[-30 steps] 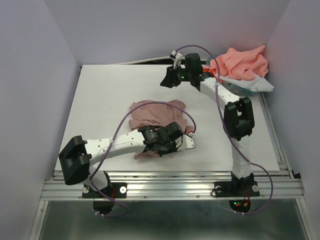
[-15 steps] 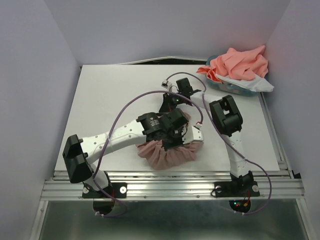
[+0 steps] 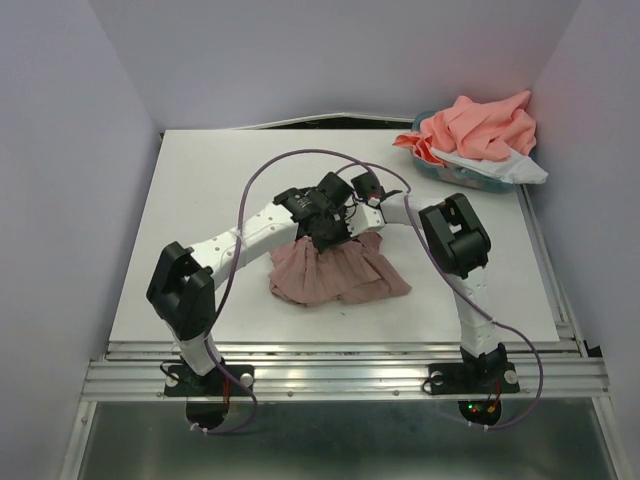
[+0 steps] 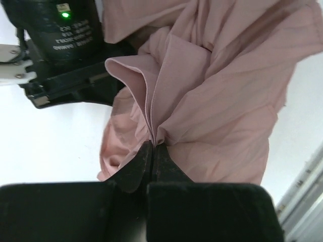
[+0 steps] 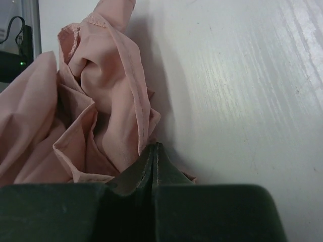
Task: Fold and stack the skirts
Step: Fold the skirt, then neatly place the folded skirt to the corner
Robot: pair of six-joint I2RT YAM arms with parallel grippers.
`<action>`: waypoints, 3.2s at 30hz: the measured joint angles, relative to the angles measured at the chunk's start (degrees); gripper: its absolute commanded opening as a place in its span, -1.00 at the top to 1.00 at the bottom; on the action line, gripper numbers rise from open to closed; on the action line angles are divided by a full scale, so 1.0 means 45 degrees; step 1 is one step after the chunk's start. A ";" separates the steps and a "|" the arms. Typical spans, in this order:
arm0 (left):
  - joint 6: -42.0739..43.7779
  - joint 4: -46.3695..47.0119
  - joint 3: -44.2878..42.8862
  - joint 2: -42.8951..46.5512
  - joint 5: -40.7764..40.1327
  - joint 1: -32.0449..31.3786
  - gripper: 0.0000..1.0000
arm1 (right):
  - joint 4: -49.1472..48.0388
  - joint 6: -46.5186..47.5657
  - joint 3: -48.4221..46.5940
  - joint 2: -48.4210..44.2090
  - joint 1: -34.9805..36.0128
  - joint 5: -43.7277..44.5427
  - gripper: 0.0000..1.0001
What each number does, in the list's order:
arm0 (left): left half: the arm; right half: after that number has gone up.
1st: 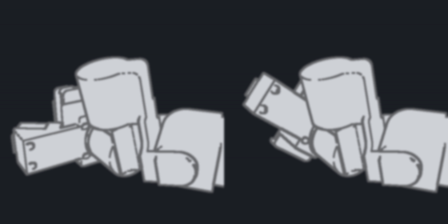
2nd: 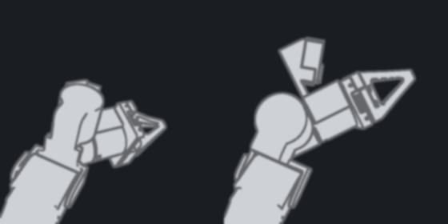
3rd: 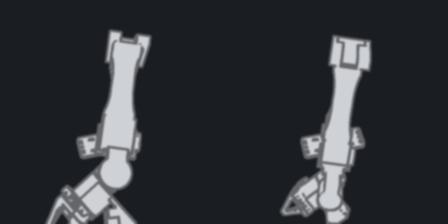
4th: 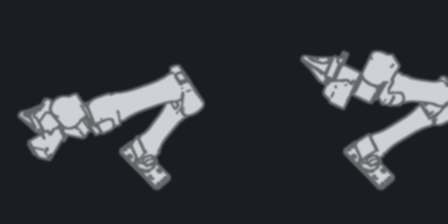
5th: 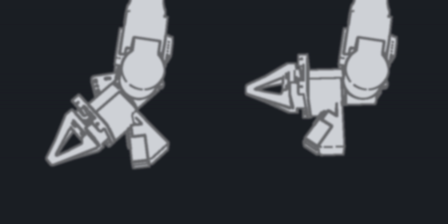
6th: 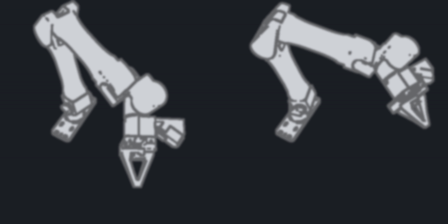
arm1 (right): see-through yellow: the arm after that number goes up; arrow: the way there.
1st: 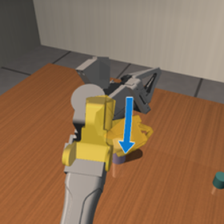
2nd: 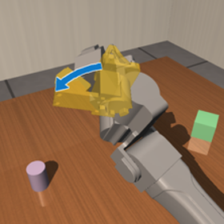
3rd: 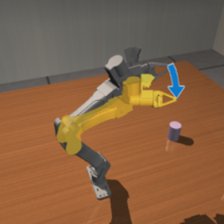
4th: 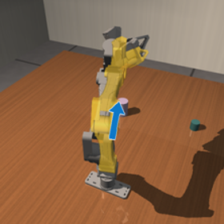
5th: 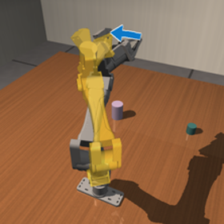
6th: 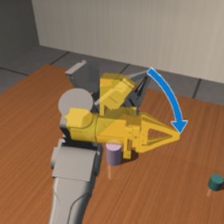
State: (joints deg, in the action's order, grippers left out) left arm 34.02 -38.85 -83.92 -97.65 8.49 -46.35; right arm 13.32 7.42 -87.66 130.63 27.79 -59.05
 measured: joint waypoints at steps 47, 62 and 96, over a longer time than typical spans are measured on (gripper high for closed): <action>0.0622 0.7213 0.2059 -0.1851 -0.1812 0.2263 -0.97 | 0.1127 -0.4109 -0.3026 -0.1938 -0.2968 0.4396 -0.22; -0.8796 0.4129 -0.0942 0.2001 -0.2569 0.2108 -0.96 | 0.0996 -0.3973 0.0170 -0.6377 -0.4226 0.5129 -0.34; -0.9564 0.2599 -0.0321 -0.4235 -0.4639 0.6198 -0.97 | 0.2652 -0.2249 0.0928 -0.6382 -0.4420 0.5931 -1.00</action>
State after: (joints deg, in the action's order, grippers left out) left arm -9.02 -27.16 -85.36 -116.71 -12.38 -18.46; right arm 25.26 -2.70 -83.48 101.91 7.90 -32.36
